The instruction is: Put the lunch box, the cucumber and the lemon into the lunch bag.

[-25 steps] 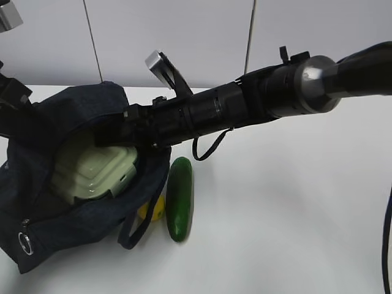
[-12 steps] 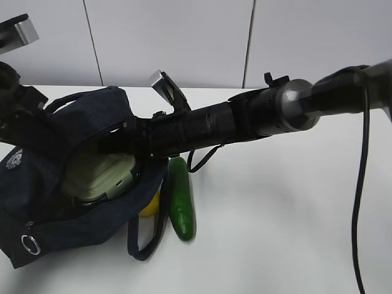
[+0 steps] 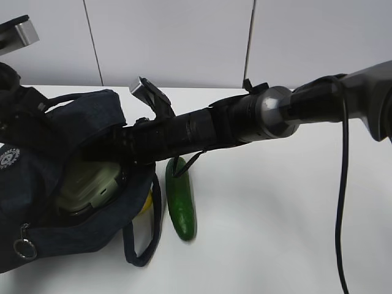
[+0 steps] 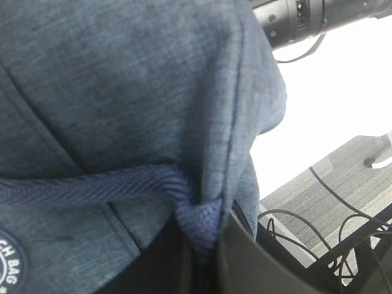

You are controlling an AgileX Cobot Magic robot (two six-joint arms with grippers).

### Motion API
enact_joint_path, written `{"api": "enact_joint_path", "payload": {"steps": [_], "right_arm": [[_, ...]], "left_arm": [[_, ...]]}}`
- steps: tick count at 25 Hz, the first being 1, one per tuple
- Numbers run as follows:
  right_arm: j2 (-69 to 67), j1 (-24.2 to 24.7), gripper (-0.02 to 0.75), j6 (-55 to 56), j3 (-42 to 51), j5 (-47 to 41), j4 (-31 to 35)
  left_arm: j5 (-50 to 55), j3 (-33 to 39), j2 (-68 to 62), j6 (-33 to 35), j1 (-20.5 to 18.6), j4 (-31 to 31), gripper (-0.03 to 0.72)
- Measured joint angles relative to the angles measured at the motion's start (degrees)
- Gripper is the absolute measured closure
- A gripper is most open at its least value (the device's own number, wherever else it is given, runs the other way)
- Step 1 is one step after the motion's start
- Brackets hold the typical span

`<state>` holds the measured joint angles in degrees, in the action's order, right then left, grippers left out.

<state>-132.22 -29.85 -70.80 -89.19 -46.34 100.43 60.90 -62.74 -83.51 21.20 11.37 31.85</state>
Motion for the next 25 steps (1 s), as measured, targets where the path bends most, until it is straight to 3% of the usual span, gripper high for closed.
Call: {"api": "enact_joint_path", "payload": {"steps": [17, 25], "right_arm": [[-0.1, 0.0, 0.340, -0.1, -0.1, -0.5, -5.9], [0.1, 1.1, 0.280, 0.6, -0.4, -8.4, -7.6]], "left_arm": [[0.1, 0.0, 0.0, 0.0, 0.0, 0.0, 0.696], [0.0, 0.0, -0.4, 0.0, 0.0, -0.3, 0.696]]}}
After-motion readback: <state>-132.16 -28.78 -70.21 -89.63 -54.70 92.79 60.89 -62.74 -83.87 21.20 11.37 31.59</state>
